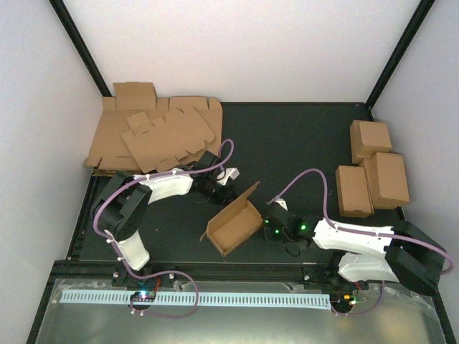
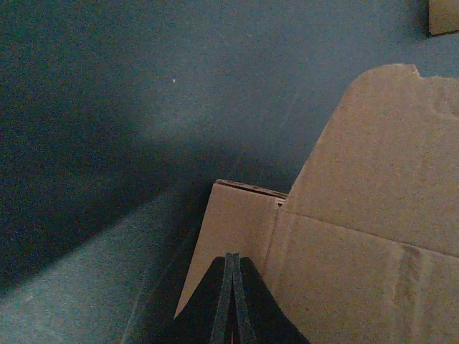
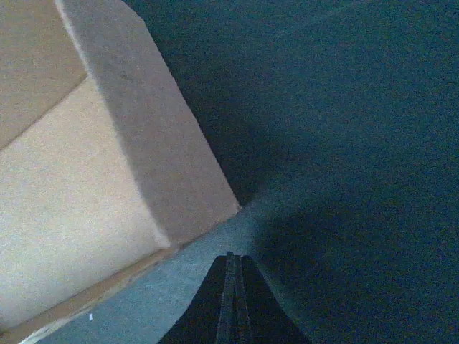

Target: Fold the paper box

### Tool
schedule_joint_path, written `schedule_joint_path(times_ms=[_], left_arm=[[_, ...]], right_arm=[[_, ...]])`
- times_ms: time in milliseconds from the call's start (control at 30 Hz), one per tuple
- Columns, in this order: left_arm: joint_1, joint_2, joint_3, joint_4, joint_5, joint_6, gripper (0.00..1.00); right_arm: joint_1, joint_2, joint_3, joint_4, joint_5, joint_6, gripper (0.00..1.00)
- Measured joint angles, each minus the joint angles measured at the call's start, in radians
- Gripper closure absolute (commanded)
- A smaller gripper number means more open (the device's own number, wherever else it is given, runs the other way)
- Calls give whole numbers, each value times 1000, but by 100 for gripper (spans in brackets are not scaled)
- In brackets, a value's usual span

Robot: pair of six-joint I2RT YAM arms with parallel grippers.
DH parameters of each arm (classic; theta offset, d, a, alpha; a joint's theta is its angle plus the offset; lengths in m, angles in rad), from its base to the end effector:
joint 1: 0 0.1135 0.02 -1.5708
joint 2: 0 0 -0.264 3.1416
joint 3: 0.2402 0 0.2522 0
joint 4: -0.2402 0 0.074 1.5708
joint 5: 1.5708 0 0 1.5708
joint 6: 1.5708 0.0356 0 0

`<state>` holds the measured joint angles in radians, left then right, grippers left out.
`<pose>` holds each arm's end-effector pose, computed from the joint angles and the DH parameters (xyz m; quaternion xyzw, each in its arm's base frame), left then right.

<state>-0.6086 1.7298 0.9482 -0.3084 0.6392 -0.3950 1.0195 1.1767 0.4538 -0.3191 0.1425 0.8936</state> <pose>0.2548 -0.2034 0.1533 0.1727 0.9088 -0.3763 0.0514 0.1076 0.1653 0.1459 -0.0420 0.9621 0.1734 0.2064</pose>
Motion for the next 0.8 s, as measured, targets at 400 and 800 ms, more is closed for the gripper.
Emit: schedule_joint_path(times_ms=[400, 800], left_arm=[[-38, -4, 5, 0, -8, -10, 98], [-66, 3, 35, -23, -34, 7, 98]], right_arm=[[-17, 117, 36, 21, -5, -14, 98], [-27, 150, 74, -19, -12, -84, 98]])
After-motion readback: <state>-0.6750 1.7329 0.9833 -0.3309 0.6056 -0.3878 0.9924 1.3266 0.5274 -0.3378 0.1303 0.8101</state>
